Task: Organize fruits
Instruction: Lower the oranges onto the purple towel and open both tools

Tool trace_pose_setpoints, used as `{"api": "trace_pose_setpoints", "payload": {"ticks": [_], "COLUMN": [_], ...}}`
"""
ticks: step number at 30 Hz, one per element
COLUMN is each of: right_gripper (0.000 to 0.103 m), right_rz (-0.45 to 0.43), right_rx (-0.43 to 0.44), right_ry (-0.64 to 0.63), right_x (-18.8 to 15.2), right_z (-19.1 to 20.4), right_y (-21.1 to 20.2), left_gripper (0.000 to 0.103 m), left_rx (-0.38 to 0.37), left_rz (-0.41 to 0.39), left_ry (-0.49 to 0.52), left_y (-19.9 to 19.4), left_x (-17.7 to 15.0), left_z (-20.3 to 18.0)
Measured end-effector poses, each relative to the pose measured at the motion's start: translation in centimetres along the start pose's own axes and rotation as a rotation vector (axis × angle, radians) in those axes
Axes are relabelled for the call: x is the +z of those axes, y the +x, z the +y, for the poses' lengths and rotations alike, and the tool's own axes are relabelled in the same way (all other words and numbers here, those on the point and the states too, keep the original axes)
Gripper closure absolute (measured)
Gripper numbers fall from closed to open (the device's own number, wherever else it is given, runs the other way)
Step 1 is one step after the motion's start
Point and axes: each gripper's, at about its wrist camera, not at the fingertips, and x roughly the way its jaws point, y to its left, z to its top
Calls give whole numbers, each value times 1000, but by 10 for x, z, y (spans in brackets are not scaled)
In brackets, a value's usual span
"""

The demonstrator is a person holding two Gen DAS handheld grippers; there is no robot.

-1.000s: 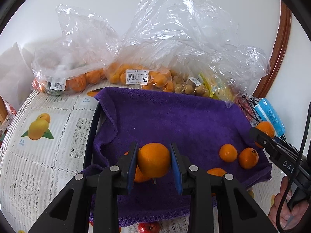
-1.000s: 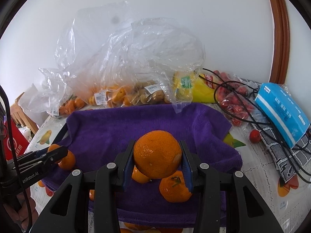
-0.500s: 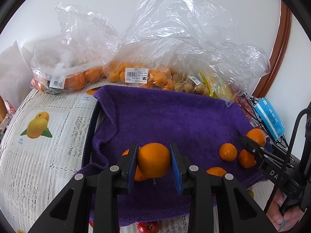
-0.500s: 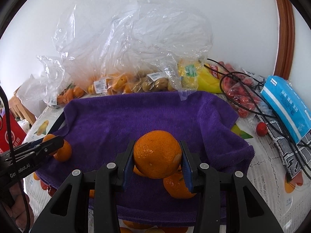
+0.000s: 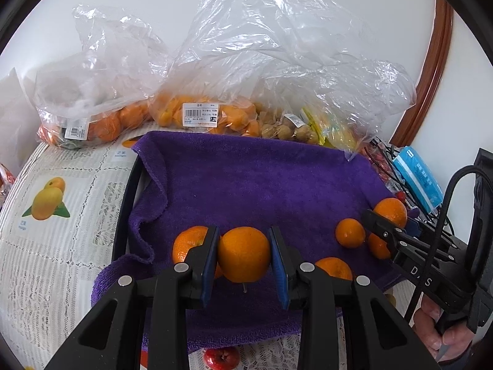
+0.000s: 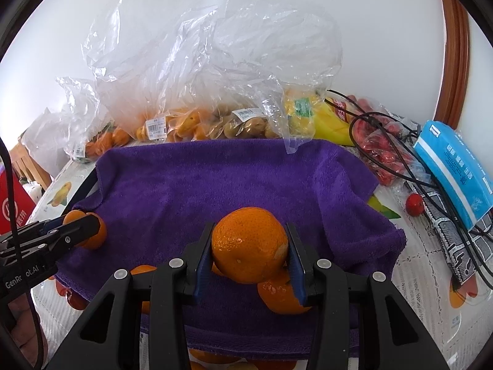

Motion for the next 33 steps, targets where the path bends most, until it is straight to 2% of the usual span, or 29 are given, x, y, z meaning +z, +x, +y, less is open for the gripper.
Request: {"api": "trace_pose_setpoints", "payload": {"ticks": [9, 17, 33], "right_gripper": [60, 59, 59], "right_rz": [1, -33, -54], "right_rx": [-8, -25, -14], "right_ry": [-19, -35, -20], "right_x": [-1, -2, -1], "right_z": [2, 5, 3], "right_y": [0, -6, -12], "left_gripper": [73, 72, 73], "left_rx": [2, -1, 0], "left_rz": [1, 1, 1], "left_ry": [2, -1, -9], "left_y": [0, 0, 0], "left_x": [-1, 0, 0], "left_z": [0, 1, 2]}}
